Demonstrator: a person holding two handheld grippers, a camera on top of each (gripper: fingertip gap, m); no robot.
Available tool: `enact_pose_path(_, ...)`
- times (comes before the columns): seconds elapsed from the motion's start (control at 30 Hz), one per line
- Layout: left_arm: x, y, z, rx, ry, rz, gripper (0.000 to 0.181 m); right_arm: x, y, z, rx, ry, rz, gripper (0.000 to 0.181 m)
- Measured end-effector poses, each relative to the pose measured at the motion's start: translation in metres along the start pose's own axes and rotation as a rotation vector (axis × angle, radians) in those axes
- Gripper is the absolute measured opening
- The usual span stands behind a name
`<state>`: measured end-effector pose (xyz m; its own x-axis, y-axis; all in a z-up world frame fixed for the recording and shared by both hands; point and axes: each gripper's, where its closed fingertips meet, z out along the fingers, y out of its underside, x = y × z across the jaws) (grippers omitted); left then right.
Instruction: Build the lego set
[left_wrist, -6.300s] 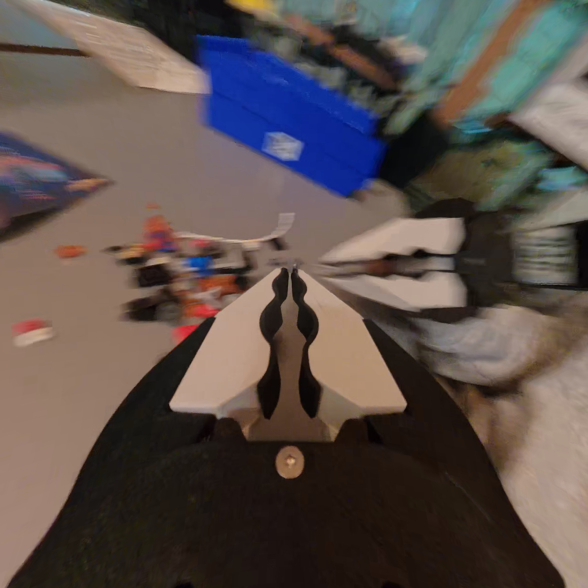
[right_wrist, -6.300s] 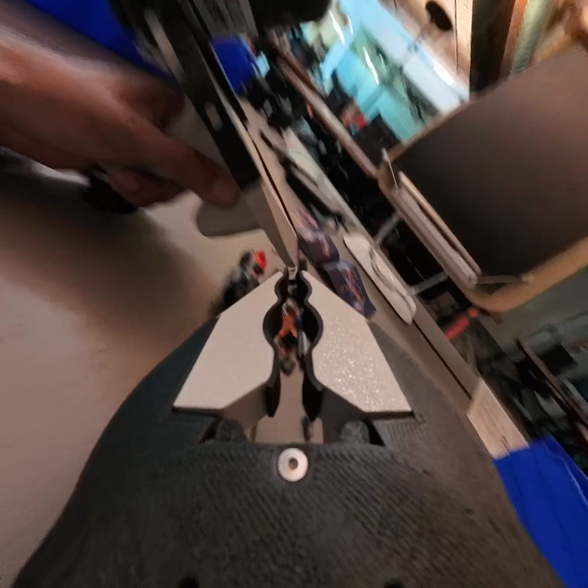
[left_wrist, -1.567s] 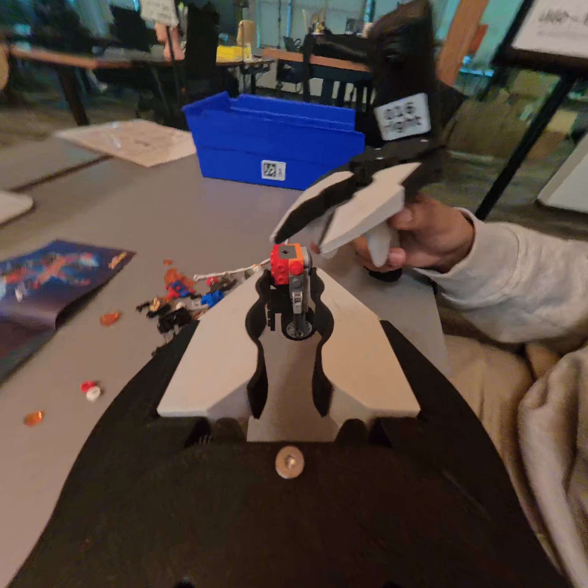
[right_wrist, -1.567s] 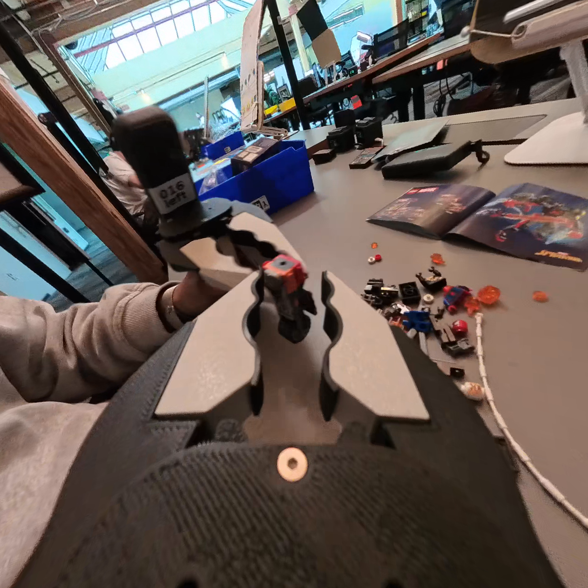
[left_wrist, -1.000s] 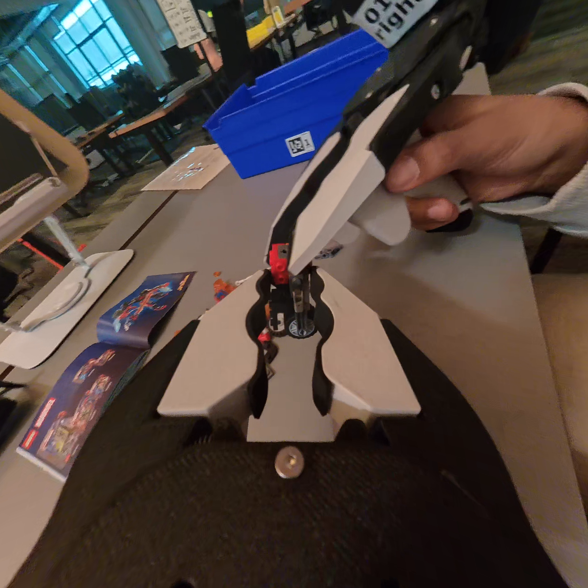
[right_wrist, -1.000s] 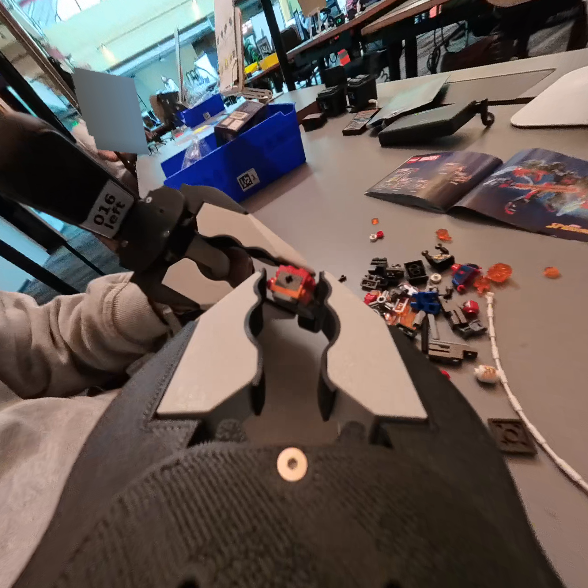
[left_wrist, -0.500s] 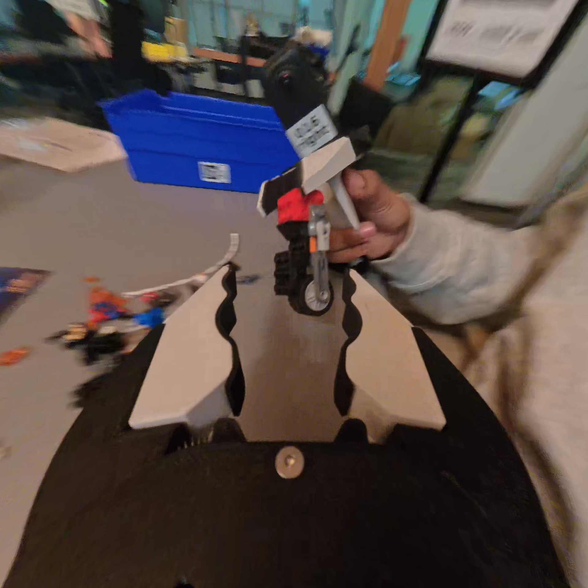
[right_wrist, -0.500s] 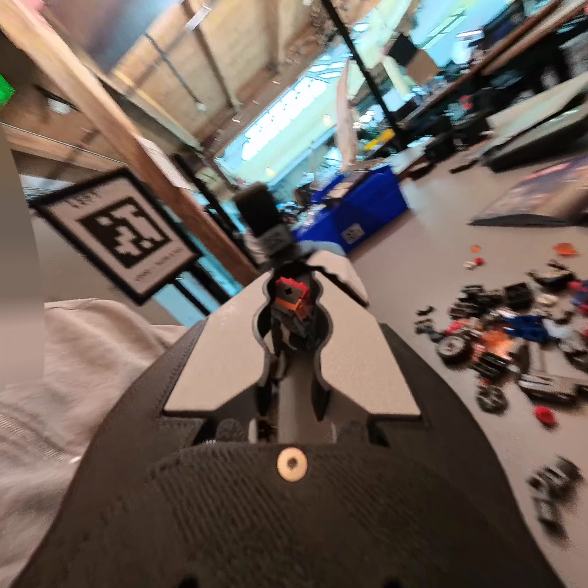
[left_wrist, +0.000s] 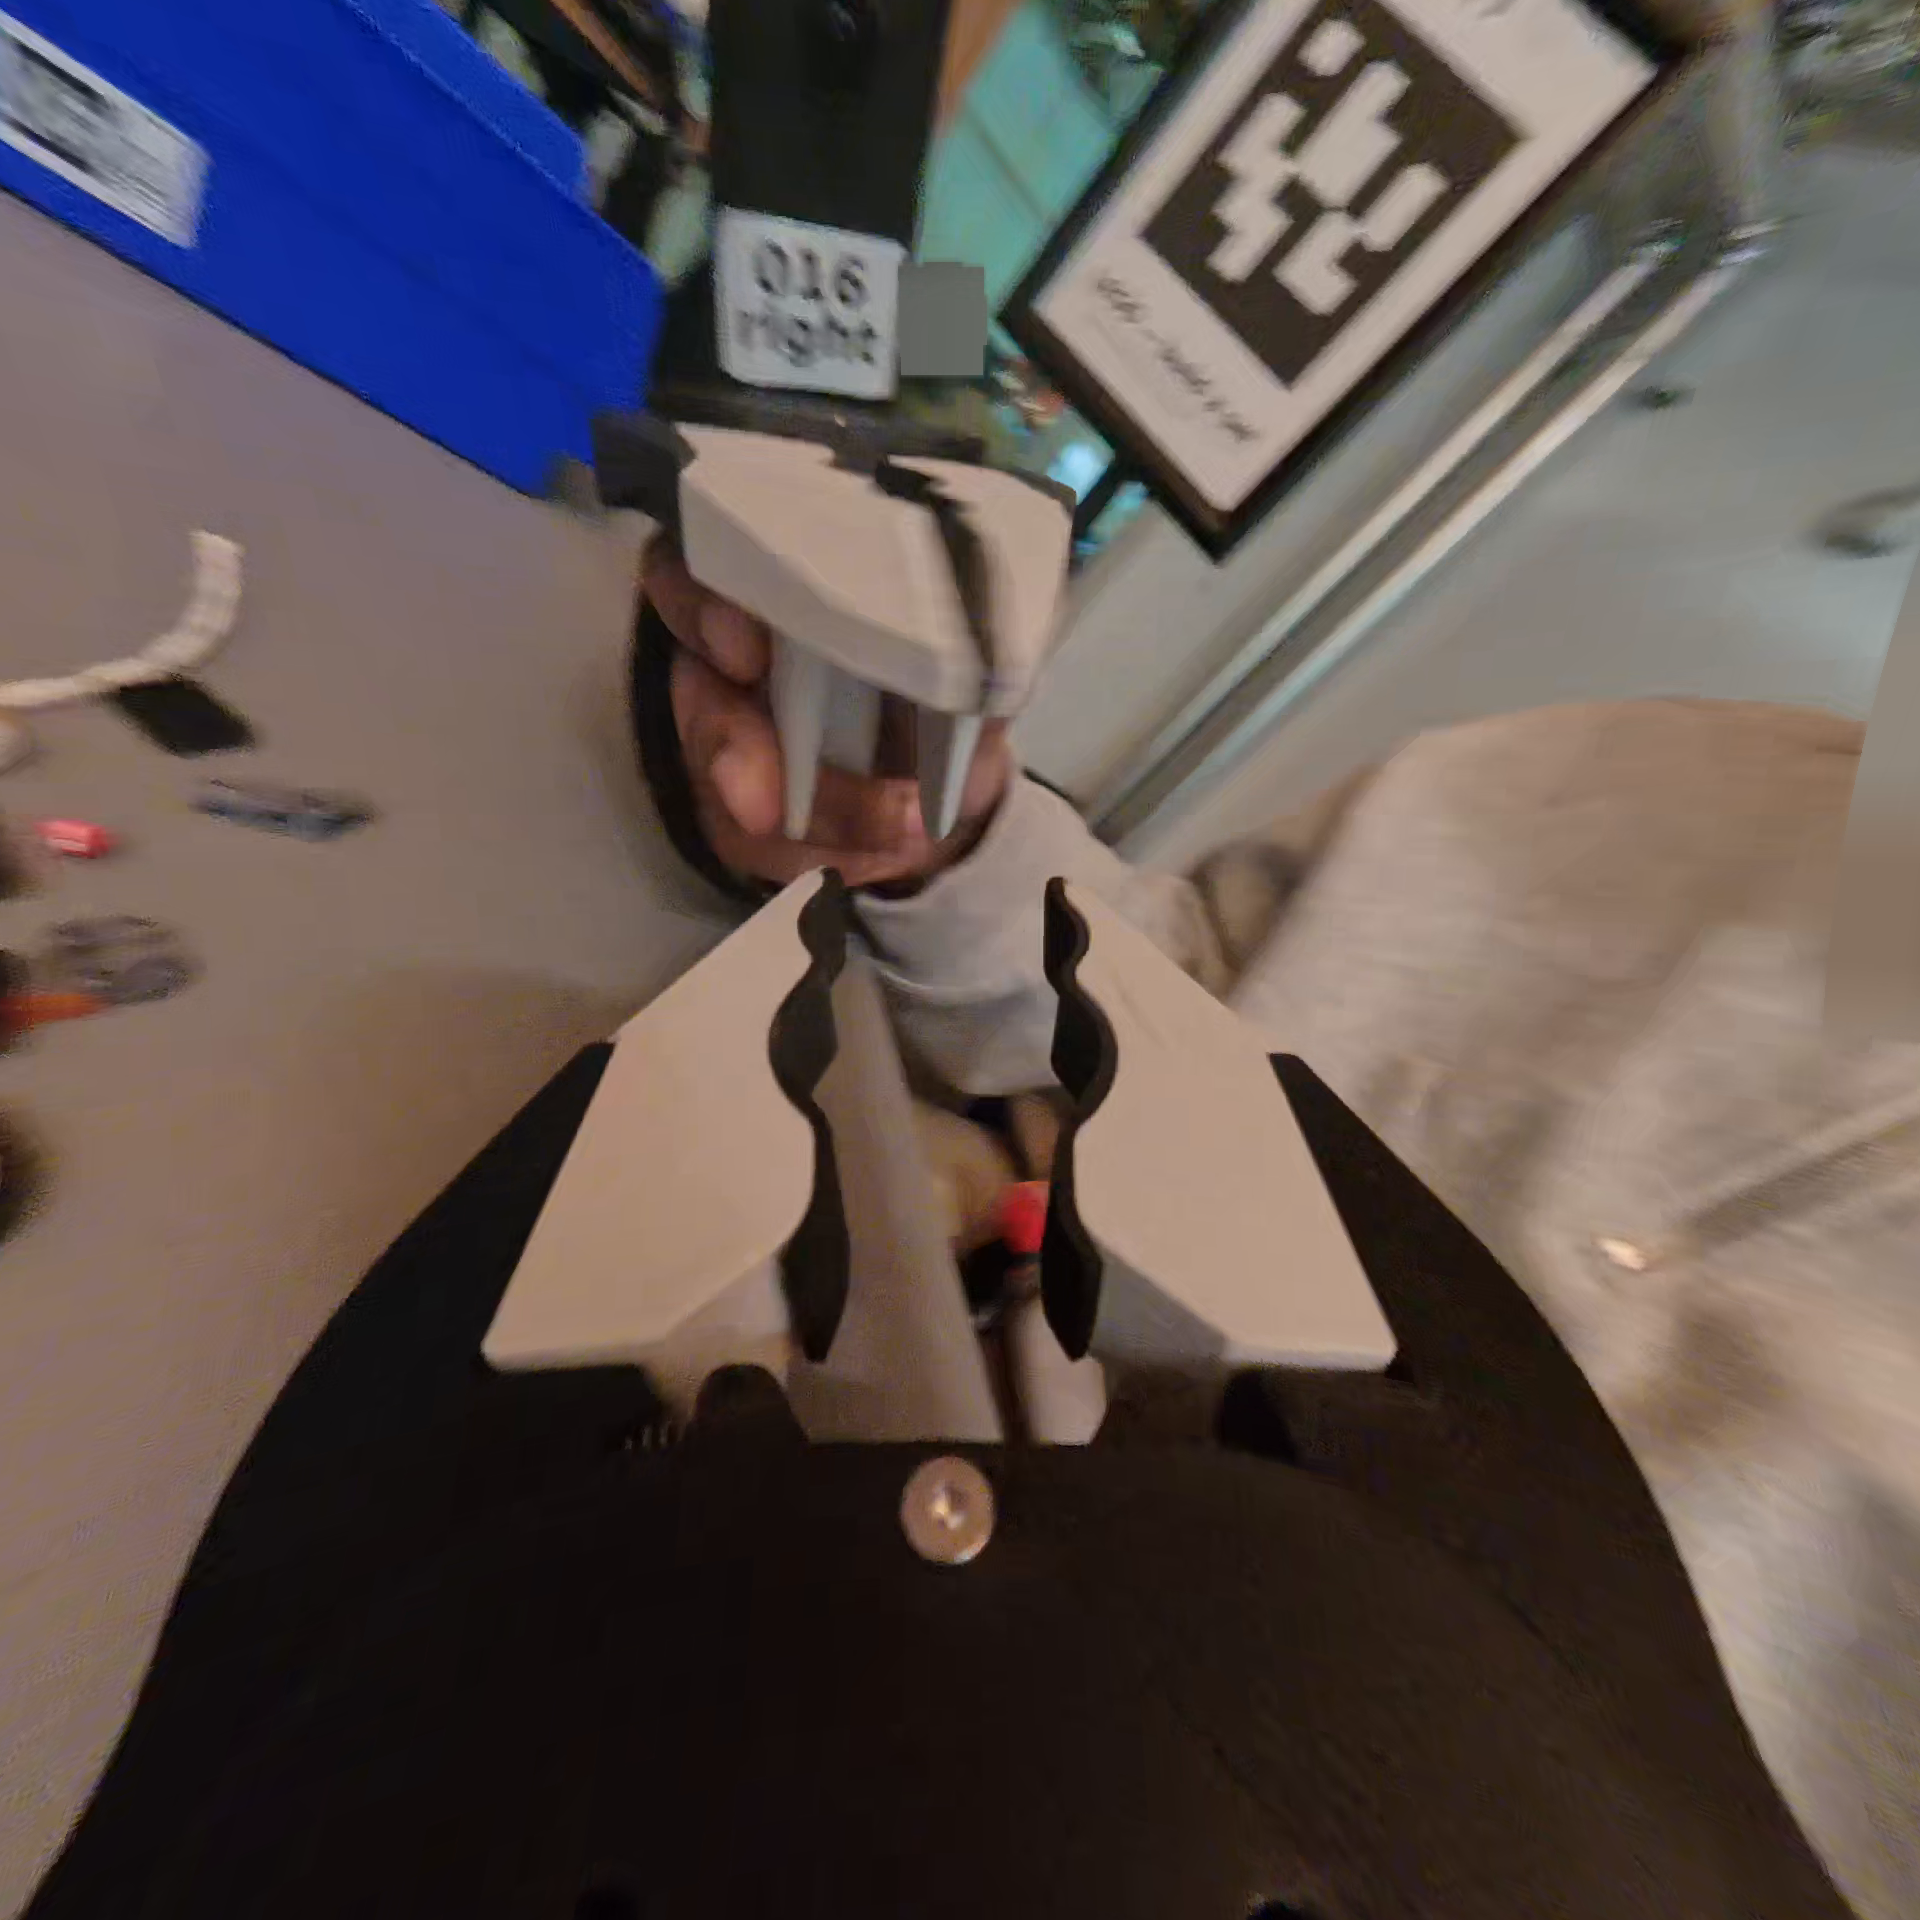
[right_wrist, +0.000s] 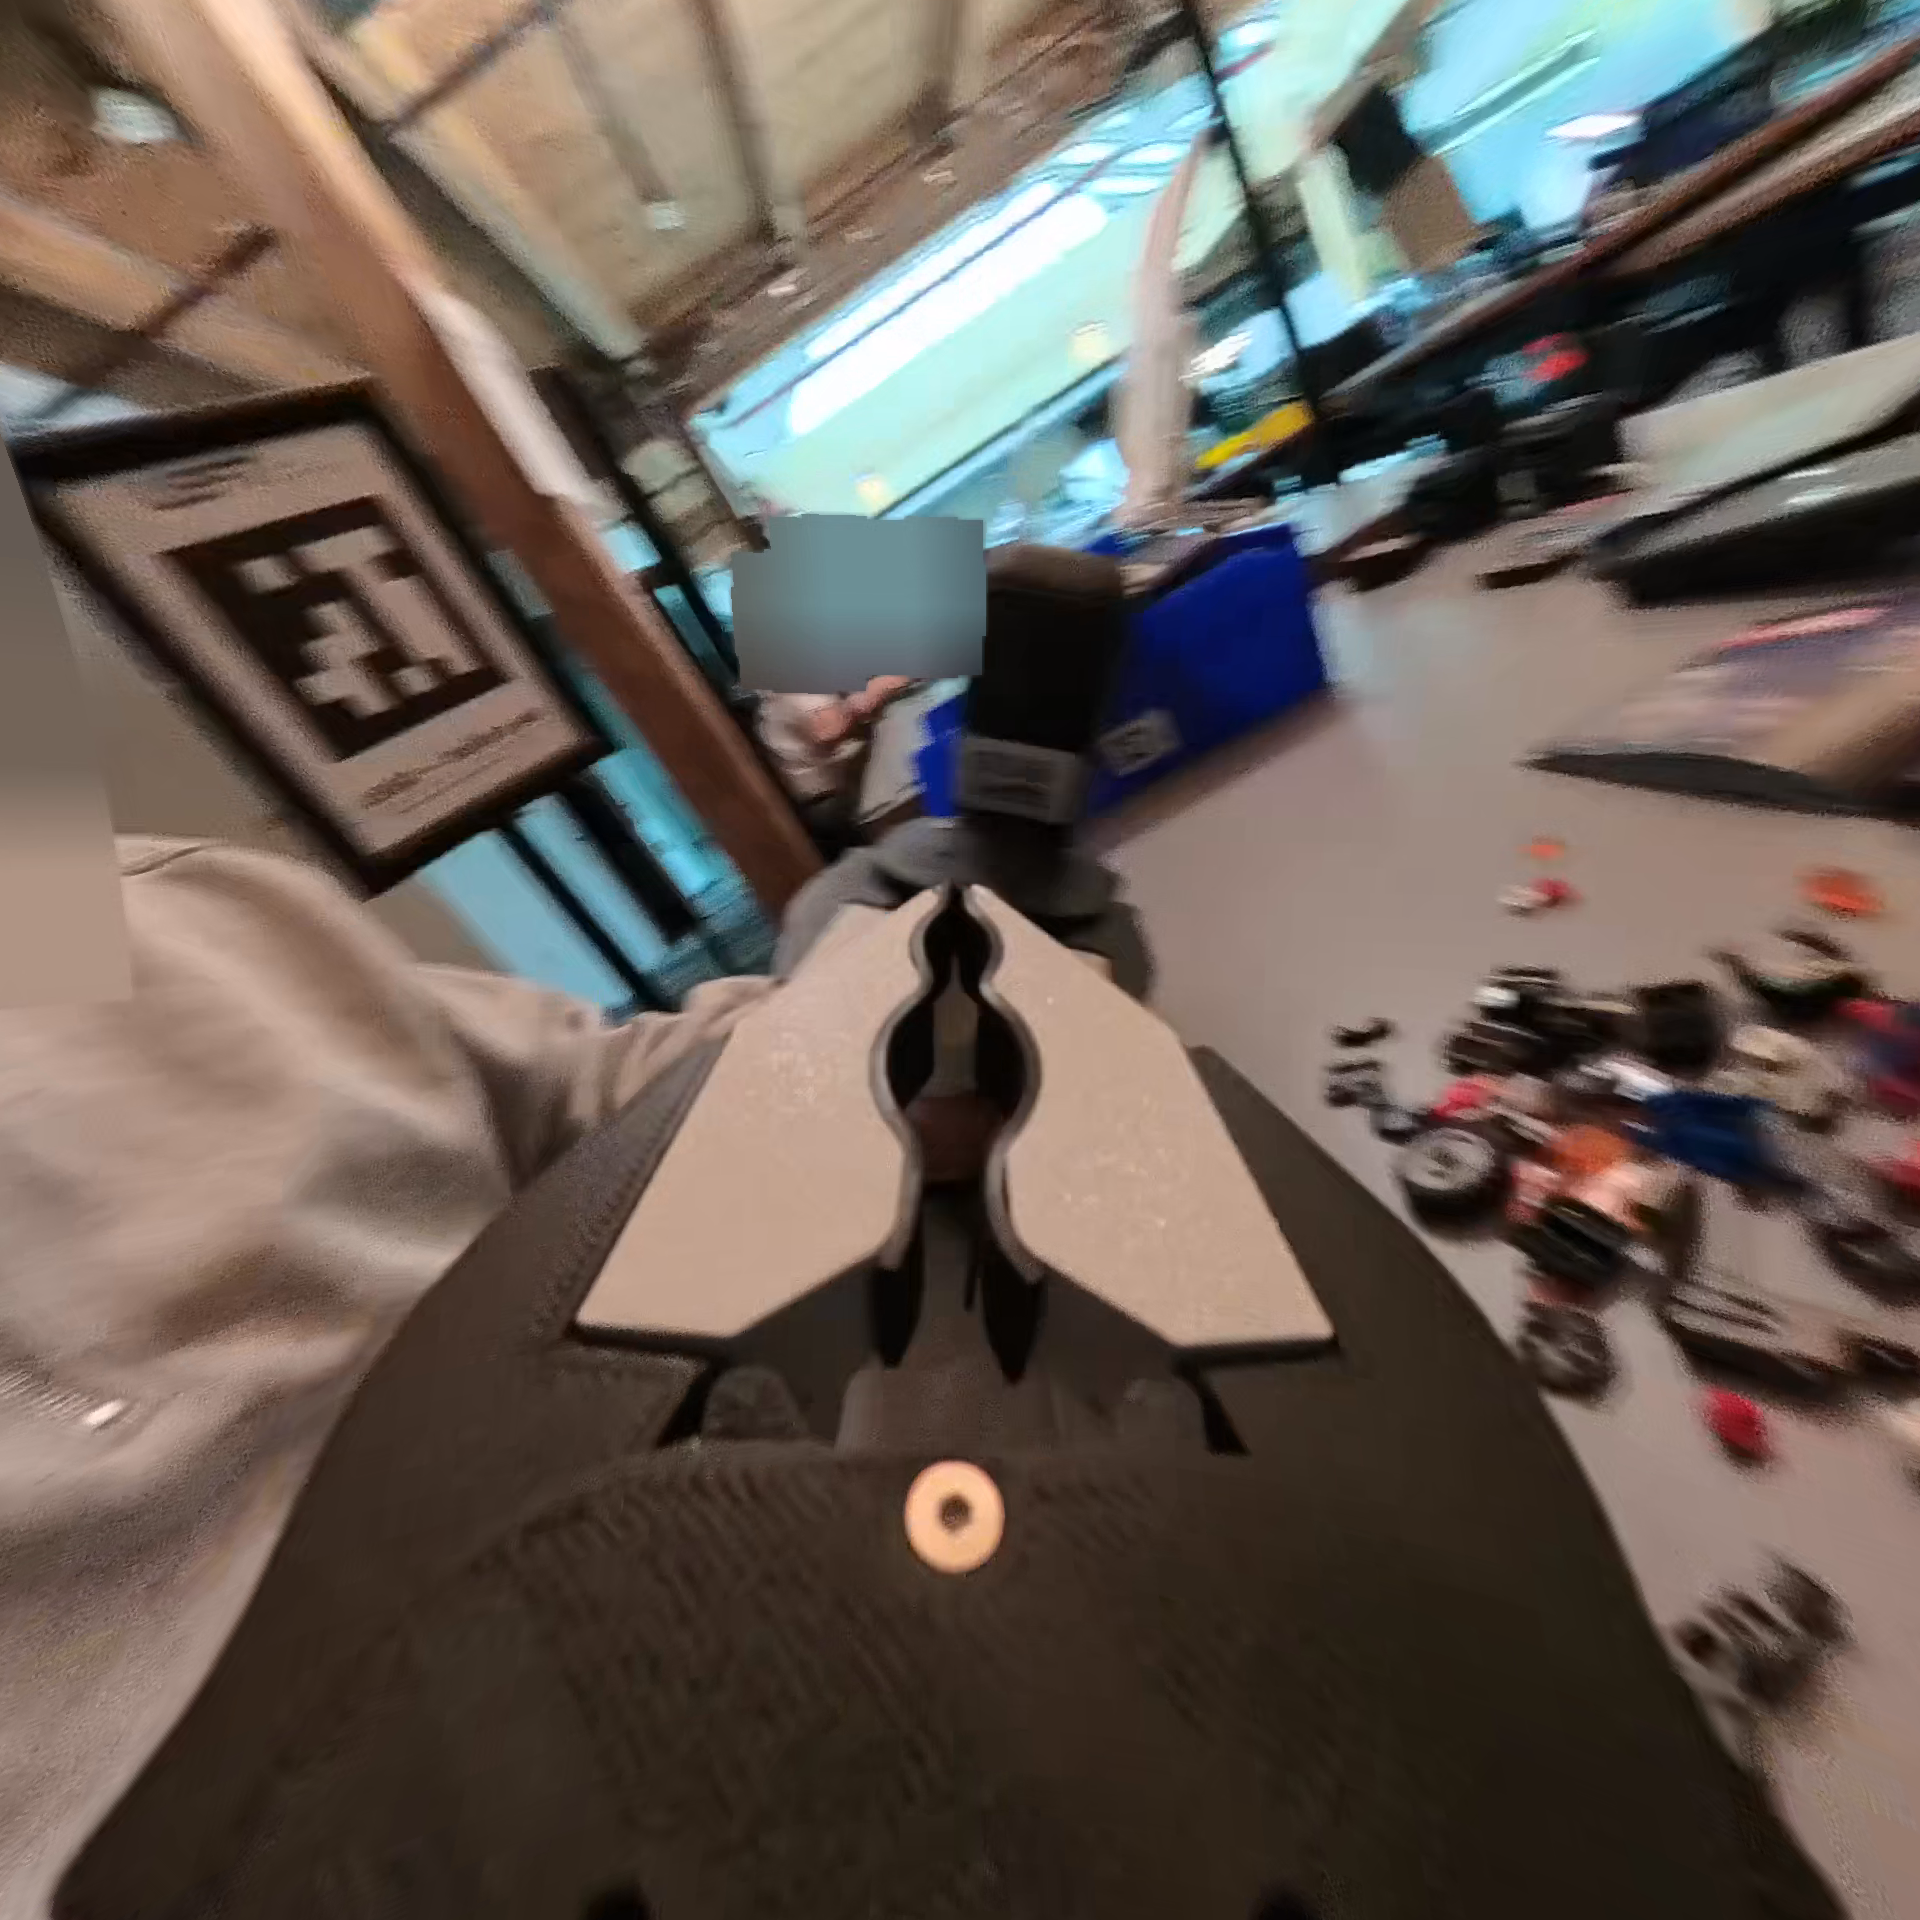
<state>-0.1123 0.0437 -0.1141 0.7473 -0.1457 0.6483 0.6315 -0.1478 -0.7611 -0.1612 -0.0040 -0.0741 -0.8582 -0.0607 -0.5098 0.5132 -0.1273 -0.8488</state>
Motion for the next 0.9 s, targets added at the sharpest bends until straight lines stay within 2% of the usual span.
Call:
enact_pose_path(0.1, -0.010, -0.005, -0.009, 0.019, -0.106, 0.100, 0.033, 0.002, -0.014, -0.015, 0.055, 0.019, 0.002, 0.000)
enact_pose_path(0.2, -0.008, -0.009, -0.015, 0.041, -0.086, 0.097, 0.035, -0.005, -0.031, -0.032, 0.082, 0.052, -0.048, 0.000)
enact_pose_path(0.3, -0.008, -0.011, -0.017, 0.059, -0.077, 0.097, 0.036, -0.011, -0.037, -0.044, 0.043, 0.145, -0.115, 0.000)
enact_pose_path(0.37, -0.011, -0.011, -0.017, 0.051, -0.106, 0.121, 0.037, -0.021, -0.030, -0.052, -0.002, 0.225, -0.145, 0.000)
enact_pose_path(0.43, -0.011, -0.009, -0.016, 0.040, -0.129, 0.156, 0.037, -0.051, -0.001, -0.057, -0.104, 0.223, -0.206, 0.003)
enact_pose_path(0.53, -0.011, -0.009, -0.014, 0.034, -0.126, 0.161, 0.037, -0.086, 0.085, -0.073, -0.429, 0.227, -0.296, 0.010)
enact_pose_path(0.63, -0.012, -0.011, -0.013, 0.044, -0.116, 0.146, 0.037, -0.096, 0.176, -0.110, -0.797, 0.302, -0.289, 0.020)
enact_pose_path(0.7, -0.012, -0.012, -0.013, 0.051, -0.123, 0.153, 0.037, -0.101, 0.221, -0.129, -0.959, 0.314, -0.235, 0.027)
enact_pose_path(0.8, -0.011, -0.014, -0.016, 0.068, -0.133, 0.168, 0.037, -0.108, 0.260, -0.134, -1.045, 0.281, -0.168, 0.033)
enact_pose_path(0.9, -0.012, -0.015, -0.018, 0.075, -0.142, 0.176, 0.037, -0.097, 0.268, -0.132, -1.087, 0.324, -0.226, 0.034)
